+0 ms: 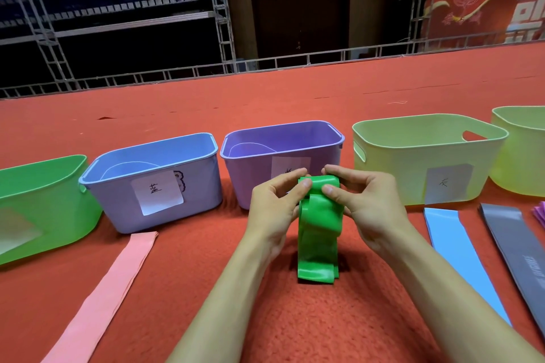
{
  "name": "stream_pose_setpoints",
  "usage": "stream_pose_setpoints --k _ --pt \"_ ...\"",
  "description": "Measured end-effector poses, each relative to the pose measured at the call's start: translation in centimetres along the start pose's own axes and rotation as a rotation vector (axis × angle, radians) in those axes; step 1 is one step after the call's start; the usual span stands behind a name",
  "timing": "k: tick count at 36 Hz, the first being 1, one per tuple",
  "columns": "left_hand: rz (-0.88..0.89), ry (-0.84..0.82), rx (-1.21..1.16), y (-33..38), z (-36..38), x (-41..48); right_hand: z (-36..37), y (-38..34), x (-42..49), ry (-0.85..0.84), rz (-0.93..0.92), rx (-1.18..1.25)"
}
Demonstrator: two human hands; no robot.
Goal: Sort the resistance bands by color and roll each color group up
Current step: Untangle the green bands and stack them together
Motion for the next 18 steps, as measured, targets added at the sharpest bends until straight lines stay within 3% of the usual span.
stream_pose_setpoints --k 8,18 --pt "-0.100 -0.089 -0.019 0.08 -0.11 -0.15 -0.19 -0.07 -0.03 -0.003 -0.015 -0.034" --pt "0.040 -0.064 0.014 -0.01 -0.37 0.00 -0.11 0.17 -0.06 -0.009 0.113 0.004"
Point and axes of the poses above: each hand's wrist, its own x-axis towards the middle knuckle, its own z-axis out of the palm, y = z × x, the point moved 2 cm from there along x, towards the middle knuckle, and after that the axes turned 12 degrees about y, right-handed, at the moved point
